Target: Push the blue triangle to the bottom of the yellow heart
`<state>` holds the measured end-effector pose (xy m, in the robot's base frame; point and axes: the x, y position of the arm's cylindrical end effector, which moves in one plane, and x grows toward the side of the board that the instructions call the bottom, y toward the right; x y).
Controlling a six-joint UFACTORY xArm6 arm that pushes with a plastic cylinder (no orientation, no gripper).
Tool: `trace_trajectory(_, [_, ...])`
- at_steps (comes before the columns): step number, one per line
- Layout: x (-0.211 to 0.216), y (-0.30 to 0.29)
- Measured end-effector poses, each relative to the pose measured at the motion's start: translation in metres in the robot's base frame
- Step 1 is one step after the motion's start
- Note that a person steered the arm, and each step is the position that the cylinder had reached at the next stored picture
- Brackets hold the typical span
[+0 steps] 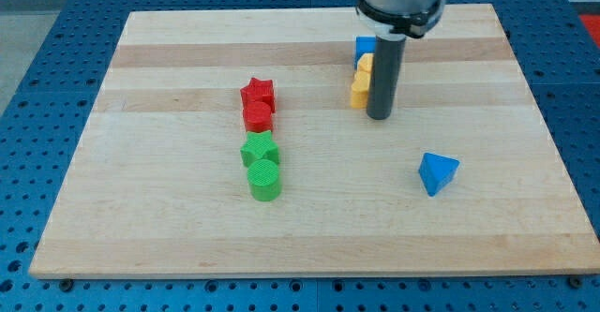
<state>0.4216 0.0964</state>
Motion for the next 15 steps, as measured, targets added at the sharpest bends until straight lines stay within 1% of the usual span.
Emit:
trace_trajectory(1, [0.017,0.075])
trace_trajectory(2, [0.017,0.145])
trace_trajectory(3, [0.064,0.166])
trace_trajectory(4, [0.131,0.162])
trace_trajectory(7, [0.115,0.088])
trace_trajectory(8, [0.101,0.066])
trace_trajectory(10, [0.032,0.028])
trace_trajectory(11, [0.006,0.017])
trace_trajectory(12, [0.005,0.075])
trace_trajectory(13, [0.058,0.164])
trace_trajectory(14, [0.179,0.162])
trace_trajectory(15, [0.189,0.132])
